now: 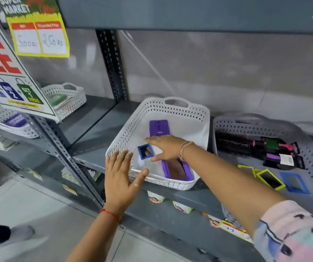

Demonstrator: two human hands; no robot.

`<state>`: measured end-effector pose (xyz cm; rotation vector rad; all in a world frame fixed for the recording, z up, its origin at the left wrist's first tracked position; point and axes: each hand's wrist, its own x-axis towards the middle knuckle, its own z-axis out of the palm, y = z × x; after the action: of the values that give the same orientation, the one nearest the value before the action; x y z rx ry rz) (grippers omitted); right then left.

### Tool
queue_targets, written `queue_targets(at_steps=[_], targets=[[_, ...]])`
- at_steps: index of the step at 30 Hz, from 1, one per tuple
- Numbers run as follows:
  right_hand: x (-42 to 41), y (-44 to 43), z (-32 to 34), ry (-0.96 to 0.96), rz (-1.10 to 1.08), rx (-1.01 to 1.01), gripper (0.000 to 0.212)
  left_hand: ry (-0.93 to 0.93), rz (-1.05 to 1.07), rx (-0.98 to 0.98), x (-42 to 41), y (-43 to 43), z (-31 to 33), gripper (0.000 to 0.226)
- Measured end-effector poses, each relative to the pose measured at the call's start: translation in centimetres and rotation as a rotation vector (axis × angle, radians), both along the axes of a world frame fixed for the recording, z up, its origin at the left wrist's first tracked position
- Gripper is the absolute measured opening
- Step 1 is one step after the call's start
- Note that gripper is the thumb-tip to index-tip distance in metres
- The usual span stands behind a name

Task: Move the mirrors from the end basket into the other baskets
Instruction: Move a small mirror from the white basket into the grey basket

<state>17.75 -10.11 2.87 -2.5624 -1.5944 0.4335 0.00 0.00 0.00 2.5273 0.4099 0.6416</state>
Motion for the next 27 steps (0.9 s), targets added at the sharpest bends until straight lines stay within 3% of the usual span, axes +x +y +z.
queue_targets(at_steps=[4, 7, 9, 17, 27], targets=[[0.0, 1.5, -0.5, -0.024, 0.035, -0.048, 0.074, -0.047, 0.029, 0.021, 0.0, 0.1, -0.2, 0.089], [0.2, 1.8, -0.9, 0.050, 0.024, 0.022, 0.034, -0.059, 0.034, 0.033, 0.0, 0.0, -0.4, 0.088], [0.4, 1.7, -0.9, 0.079, -0.002, 0.085, 0.022, -0.061, 0.037, 0.043, -0.1, 0.0, -0.2, 0.087], [0.6, 1.9, -0.5, 0.122, -0.037, 0.102, 0.022, -0.033, 0.052, 0.060, -0.1, -0.1, -0.1, 0.089], [-0.9, -3.2, 2.4, 0.231, -0.127, 0.450, 0.022, -0.020, 0.059, 0.052, 0.2, -1.2, 0.6, 0.091]])
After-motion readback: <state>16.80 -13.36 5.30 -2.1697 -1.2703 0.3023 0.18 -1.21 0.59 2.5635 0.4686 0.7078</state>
